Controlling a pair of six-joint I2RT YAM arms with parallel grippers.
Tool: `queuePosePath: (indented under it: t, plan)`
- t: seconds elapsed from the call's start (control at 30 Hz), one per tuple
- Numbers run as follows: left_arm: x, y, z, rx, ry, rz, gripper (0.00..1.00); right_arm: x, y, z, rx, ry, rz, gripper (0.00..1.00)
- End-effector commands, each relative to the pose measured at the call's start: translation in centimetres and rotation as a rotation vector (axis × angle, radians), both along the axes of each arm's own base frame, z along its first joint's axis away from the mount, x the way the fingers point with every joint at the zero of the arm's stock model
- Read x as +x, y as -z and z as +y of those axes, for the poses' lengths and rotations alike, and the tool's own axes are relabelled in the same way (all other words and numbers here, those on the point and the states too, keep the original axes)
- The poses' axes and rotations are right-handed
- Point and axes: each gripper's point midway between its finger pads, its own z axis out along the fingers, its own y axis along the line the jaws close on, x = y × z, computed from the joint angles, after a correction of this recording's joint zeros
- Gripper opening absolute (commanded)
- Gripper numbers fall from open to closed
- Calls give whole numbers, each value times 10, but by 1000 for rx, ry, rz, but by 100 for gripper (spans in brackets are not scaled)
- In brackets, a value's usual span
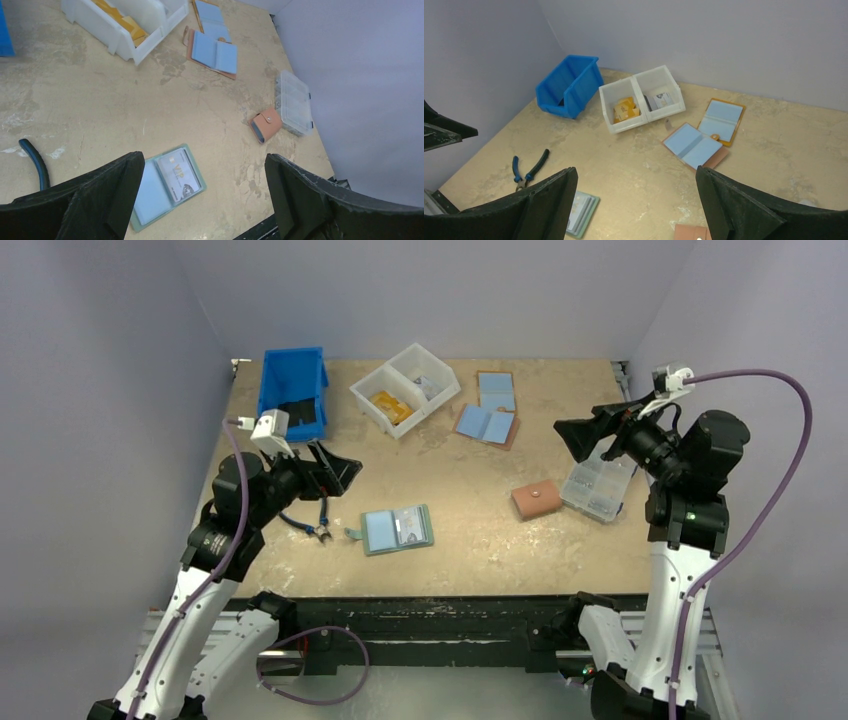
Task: Take the credit cards out of the card holder
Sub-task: Reset both arms
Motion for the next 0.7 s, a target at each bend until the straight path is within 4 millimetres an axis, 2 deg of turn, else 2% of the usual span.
queuePosePath:
  t: [0.0, 0.37, 0.67]
  plan:
    - [1, -1, 7, 16, -29, -29, 99, 3, -5, -1, -5, -9, -29, 99]
    - [4, 3, 16, 60, -70, -21, 99, 5, -5, -1, -3, -5, -30, 99]
    - [5, 21, 21, 89, -91, -5, 99, 11, 0, -7, 2, 13, -21, 99]
